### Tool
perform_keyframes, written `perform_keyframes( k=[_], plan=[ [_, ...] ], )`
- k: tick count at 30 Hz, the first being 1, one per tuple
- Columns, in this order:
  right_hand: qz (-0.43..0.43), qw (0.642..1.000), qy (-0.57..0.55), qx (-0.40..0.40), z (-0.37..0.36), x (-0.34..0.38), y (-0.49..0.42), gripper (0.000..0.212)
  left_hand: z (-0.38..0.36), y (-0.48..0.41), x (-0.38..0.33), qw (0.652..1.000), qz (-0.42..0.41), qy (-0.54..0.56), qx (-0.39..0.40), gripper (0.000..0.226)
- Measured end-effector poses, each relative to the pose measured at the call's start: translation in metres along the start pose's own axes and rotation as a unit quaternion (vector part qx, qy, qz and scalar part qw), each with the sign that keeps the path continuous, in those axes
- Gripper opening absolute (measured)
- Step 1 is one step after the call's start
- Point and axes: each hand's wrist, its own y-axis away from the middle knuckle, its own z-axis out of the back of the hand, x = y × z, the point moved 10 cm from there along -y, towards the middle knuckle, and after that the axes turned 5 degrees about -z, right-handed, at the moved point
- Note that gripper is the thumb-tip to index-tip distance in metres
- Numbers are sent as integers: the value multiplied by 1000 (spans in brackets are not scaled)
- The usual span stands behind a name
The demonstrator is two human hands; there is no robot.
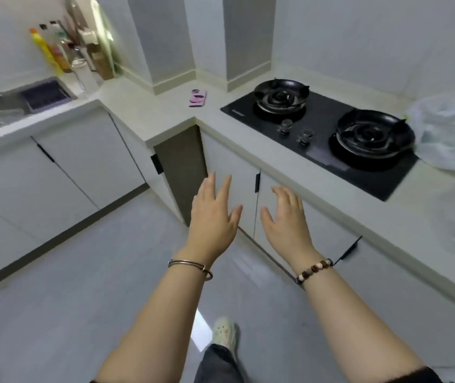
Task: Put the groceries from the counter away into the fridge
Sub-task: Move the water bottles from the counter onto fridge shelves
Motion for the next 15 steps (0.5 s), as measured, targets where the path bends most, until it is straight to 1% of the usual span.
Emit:
perform_keyframes(
  k=[3, 6, 9, 15],
  plan=[
    [-33, 999, 14, -34, 35, -41, -40, 51, -28, -63, -37, 998, -60, 17, 12, 63],
    [-72, 993, 31, -92, 73, -74, -80, 53, -63, -122, -79, 990, -131, 33, 40, 63],
    [-112, 982, 44, -145, 107, -100, -117, 55, -94, -178, -116, 977, -202, 26, 63, 63],
    [-178, 955, 108, -212, 174, -147, -163, 56, -134, -263, -197, 943, -313, 41, 105, 65]
  ],
)
